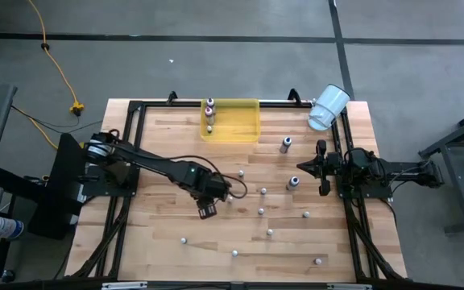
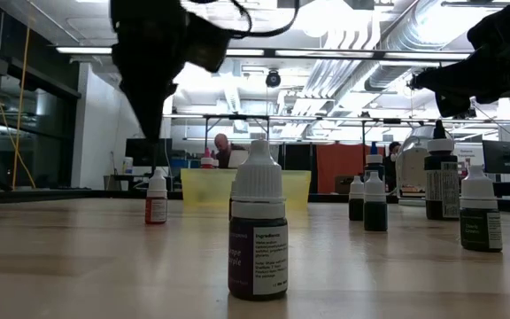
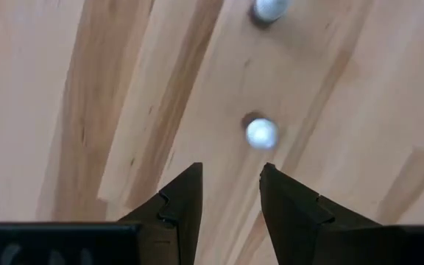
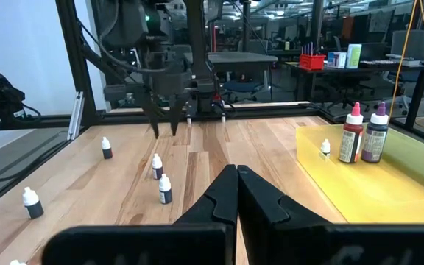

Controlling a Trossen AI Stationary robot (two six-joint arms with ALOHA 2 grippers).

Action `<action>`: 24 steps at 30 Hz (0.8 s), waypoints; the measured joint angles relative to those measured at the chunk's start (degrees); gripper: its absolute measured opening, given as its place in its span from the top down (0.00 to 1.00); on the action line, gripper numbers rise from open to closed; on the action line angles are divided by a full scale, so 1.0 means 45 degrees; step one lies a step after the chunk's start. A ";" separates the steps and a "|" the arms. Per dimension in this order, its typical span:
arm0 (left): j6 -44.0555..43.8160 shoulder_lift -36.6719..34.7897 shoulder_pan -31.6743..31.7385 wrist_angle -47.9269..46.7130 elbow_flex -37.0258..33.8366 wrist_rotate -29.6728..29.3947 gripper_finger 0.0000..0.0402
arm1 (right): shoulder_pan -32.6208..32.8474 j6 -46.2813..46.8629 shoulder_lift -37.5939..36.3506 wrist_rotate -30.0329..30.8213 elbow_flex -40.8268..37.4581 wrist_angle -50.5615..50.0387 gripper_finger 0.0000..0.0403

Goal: Pick & Place food coloring
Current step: Put the top small red food coloring bottle into the yellow container

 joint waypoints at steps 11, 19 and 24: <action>-0.0291 0.1422 -0.0359 -0.0032 0.0895 0.0202 0.68 | 0.0002 0.0000 0.0005 0.0000 0.0005 0.0000 1.00; -0.0335 0.1540 -0.0438 -0.0122 0.0895 0.0047 0.68 | 0.0002 0.0000 0.0000 0.0000 0.0002 0.0000 1.00; -0.0325 0.1540 -0.0422 0.0077 0.0895 -0.0123 0.68 | -0.0003 0.0000 0.0000 0.0000 0.0005 0.0000 1.00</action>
